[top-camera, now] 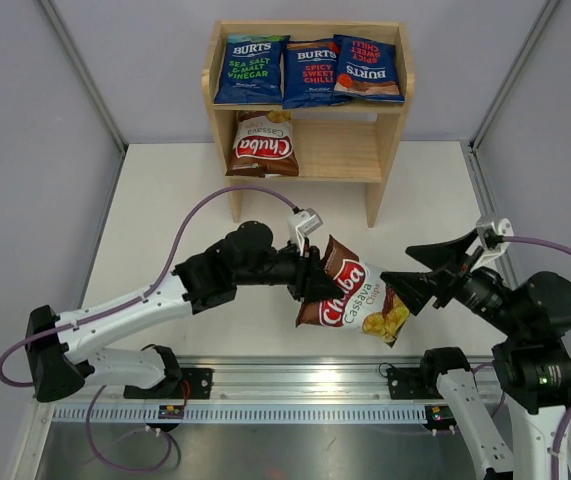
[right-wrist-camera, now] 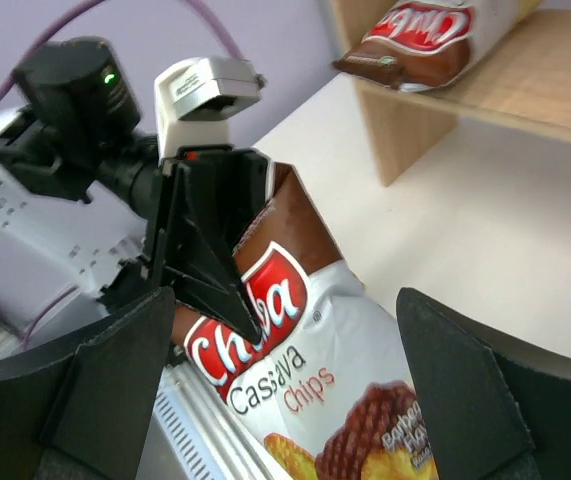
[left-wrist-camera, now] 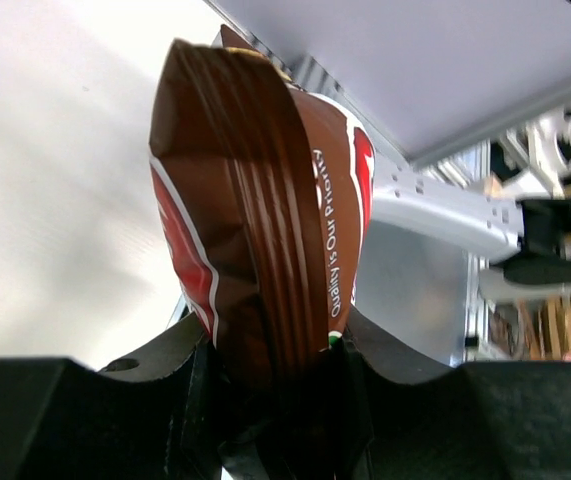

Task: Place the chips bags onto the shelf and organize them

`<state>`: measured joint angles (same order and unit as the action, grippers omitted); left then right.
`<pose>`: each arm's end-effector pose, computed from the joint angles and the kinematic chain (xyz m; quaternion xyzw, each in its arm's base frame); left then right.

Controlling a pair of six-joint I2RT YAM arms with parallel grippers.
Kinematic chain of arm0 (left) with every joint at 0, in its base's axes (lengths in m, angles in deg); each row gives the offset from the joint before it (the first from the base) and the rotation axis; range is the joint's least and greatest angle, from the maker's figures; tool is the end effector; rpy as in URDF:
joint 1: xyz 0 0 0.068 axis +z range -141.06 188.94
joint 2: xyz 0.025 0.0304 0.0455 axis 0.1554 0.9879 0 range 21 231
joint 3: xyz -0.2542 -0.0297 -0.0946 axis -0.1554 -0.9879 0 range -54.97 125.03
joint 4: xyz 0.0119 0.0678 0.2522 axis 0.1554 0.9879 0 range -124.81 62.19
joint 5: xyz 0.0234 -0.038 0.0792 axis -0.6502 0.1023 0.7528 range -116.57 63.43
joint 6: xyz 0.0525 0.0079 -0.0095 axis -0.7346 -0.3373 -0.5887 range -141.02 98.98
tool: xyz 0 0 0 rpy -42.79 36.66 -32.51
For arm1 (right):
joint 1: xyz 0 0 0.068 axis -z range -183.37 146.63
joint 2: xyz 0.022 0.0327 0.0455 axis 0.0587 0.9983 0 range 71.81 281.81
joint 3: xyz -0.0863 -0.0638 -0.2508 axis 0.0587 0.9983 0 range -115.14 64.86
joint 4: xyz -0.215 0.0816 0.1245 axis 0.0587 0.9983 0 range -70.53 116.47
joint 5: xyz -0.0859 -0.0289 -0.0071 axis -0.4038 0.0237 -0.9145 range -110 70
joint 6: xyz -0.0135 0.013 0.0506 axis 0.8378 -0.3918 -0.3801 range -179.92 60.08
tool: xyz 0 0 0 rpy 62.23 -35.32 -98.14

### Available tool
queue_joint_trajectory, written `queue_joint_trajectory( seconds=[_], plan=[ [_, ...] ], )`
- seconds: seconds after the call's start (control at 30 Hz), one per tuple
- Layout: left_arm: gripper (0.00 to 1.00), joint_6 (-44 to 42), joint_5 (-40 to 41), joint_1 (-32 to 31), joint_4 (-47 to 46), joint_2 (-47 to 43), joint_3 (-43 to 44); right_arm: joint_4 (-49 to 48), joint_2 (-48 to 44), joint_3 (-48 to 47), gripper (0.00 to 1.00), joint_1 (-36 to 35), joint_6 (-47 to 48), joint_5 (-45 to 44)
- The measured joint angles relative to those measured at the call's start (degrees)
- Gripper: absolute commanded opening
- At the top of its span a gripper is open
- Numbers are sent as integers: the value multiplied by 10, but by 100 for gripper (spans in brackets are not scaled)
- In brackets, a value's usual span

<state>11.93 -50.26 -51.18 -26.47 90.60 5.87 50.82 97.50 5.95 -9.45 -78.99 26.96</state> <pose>0.1277 -0.2509 0.3516 0.3034 0.7366 -0.5356 0.2802 0.0495 0.0316 0.4156 -0.2123 0.6661 0.4140 0.5829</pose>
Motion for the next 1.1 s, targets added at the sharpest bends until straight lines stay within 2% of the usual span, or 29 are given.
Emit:
queue_joint_trajectory(
  seconds=[0.13,0.3,0.5,0.63,0.73,0.83,1.1],
  plan=[
    [8,49,66,0,-24,-51,-48,60,-17,-60,99,0,8,-120],
    [12,136,187,0,-72,-141,-127,101,-41,-97,99,0,-5,-245],
    [8,195,309,0,-141,-182,-166,123,-43,-99,99,0,-20,-288],
    [11,221,393,0,-208,-189,-189,130,-43,-99,100,0,-30,-301],
    [16,234,457,0,-240,-183,-192,135,-43,-98,99,0,-38,-306],
    [18,245,514,1,-285,-161,-192,136,-45,-98,99,0,-47,-308],
    [17,259,614,13,-389,-34,-161,155,-67,-109,99,0,-57,-298]
  ],
)
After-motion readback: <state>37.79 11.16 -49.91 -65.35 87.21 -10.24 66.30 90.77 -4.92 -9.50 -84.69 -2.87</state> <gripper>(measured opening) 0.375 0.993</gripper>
